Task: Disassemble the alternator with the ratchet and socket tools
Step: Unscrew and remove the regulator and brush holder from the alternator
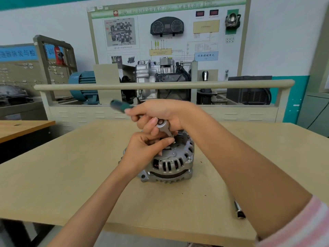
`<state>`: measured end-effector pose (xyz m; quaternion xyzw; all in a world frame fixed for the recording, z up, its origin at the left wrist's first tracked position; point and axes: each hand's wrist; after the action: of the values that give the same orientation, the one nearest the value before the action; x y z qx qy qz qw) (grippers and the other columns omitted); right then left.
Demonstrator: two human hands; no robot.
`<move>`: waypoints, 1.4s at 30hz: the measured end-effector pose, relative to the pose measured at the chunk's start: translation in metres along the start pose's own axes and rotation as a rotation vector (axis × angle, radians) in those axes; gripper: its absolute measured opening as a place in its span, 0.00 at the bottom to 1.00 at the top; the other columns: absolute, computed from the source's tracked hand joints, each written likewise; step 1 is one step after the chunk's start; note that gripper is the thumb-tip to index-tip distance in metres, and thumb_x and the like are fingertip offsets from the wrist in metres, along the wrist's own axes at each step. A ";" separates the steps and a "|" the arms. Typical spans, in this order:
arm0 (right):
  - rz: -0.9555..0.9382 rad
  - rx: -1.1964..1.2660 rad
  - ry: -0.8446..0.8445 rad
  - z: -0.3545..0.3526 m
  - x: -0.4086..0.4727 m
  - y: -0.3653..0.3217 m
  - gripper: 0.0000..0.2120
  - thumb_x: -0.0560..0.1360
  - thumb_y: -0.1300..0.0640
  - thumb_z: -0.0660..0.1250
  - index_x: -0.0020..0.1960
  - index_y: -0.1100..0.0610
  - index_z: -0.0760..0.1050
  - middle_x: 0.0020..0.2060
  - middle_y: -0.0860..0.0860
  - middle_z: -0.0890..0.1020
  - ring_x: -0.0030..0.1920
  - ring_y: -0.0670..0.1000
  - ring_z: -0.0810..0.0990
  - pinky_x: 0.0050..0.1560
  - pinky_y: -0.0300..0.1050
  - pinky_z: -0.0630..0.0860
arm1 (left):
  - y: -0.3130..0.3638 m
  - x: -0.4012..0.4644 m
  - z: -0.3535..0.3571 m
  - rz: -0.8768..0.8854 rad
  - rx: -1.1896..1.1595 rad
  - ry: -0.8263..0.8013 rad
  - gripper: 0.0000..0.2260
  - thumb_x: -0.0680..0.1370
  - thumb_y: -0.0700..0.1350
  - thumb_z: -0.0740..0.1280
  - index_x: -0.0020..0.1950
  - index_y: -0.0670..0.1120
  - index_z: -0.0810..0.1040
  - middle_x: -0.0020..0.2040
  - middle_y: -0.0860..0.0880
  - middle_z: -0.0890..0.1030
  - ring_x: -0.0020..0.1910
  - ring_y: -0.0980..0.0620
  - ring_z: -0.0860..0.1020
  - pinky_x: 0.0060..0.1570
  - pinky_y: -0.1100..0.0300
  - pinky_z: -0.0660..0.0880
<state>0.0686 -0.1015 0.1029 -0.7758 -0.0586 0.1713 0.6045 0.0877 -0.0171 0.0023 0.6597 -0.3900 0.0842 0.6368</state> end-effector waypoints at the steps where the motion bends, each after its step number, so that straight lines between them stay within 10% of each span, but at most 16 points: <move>1: 0.073 -0.065 -0.067 0.000 0.002 -0.003 0.15 0.80 0.52 0.58 0.36 0.56 0.64 0.18 0.44 0.61 0.15 0.40 0.60 0.15 0.31 0.61 | 0.001 0.000 -0.001 0.004 -0.001 0.002 0.16 0.72 0.36 0.70 0.28 0.54 0.81 0.20 0.54 0.73 0.22 0.61 0.69 0.28 0.73 0.66; 8: 0.054 0.060 -0.098 0.000 -0.003 -0.003 0.14 0.81 0.54 0.58 0.38 0.57 0.66 0.18 0.44 0.62 0.15 0.40 0.61 0.15 0.31 0.62 | -0.001 -0.001 0.002 0.058 -0.094 0.024 0.08 0.71 0.33 0.70 0.43 0.45 0.82 0.30 0.54 0.82 0.31 0.62 0.77 0.34 0.73 0.71; 15: -0.803 0.552 0.929 0.026 -0.005 0.031 0.10 0.81 0.59 0.54 0.41 0.60 0.66 0.24 0.48 0.66 0.15 0.40 0.62 0.18 0.31 0.63 | -0.002 -0.001 0.001 0.111 -0.046 -0.020 0.22 0.72 0.26 0.64 0.33 0.53 0.80 0.22 0.58 0.75 0.22 0.66 0.70 0.26 0.76 0.66; 20: -0.387 0.329 0.452 0.012 -0.006 0.015 0.11 0.81 0.57 0.57 0.40 0.58 0.67 0.21 0.47 0.64 0.15 0.42 0.61 0.18 0.30 0.60 | -0.002 0.001 0.000 0.048 -0.008 0.005 0.10 0.70 0.39 0.72 0.33 0.54 0.82 0.21 0.55 0.72 0.22 0.60 0.67 0.27 0.70 0.66; 24: 0.016 0.031 -0.093 0.001 -0.003 0.003 0.13 0.81 0.53 0.57 0.41 0.58 0.67 0.18 0.43 0.62 0.15 0.40 0.60 0.15 0.31 0.61 | -0.004 0.000 -0.001 0.024 -0.031 0.048 0.09 0.71 0.35 0.71 0.30 0.37 0.79 0.20 0.52 0.73 0.22 0.59 0.68 0.26 0.70 0.66; 29: -0.001 0.143 -0.164 -0.001 -0.007 0.003 0.13 0.81 0.54 0.56 0.41 0.59 0.67 0.17 0.43 0.62 0.14 0.40 0.60 0.14 0.32 0.62 | -0.001 -0.001 0.002 0.023 -0.097 0.031 0.07 0.71 0.33 0.70 0.38 0.44 0.82 0.28 0.55 0.81 0.28 0.64 0.75 0.31 0.72 0.70; 32: -0.252 0.277 0.043 0.003 -0.011 0.014 0.12 0.81 0.55 0.57 0.40 0.58 0.69 0.17 0.43 0.63 0.15 0.40 0.61 0.17 0.31 0.61 | -0.001 -0.001 0.003 0.050 -0.101 0.001 0.09 0.71 0.32 0.70 0.40 0.46 0.82 0.31 0.56 0.83 0.31 0.65 0.78 0.34 0.73 0.71; 37: -0.838 0.655 0.871 0.026 -0.008 0.035 0.11 0.81 0.58 0.55 0.40 0.58 0.67 0.18 0.43 0.65 0.17 0.42 0.63 0.20 0.32 0.65 | 0.000 -0.002 0.001 0.097 -0.070 -0.039 0.18 0.72 0.26 0.65 0.36 0.49 0.81 0.24 0.58 0.77 0.24 0.67 0.72 0.27 0.77 0.66; 42: -0.750 0.615 0.829 0.023 -0.005 0.030 0.11 0.81 0.58 0.54 0.41 0.58 0.66 0.19 0.44 0.64 0.15 0.42 0.62 0.19 0.31 0.61 | -0.002 0.000 0.000 0.031 -0.028 -0.012 0.20 0.72 0.31 0.66 0.33 0.56 0.83 0.21 0.56 0.73 0.22 0.62 0.67 0.26 0.72 0.65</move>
<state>0.0530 -0.0900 0.0707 -0.4955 -0.0354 -0.3574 0.7908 0.0888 -0.0175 0.0011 0.6451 -0.4052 0.0848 0.6423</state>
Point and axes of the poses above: each hand's wrist, its own x-axis towards the middle knuckle, its own z-axis out of the palm, y = z × x
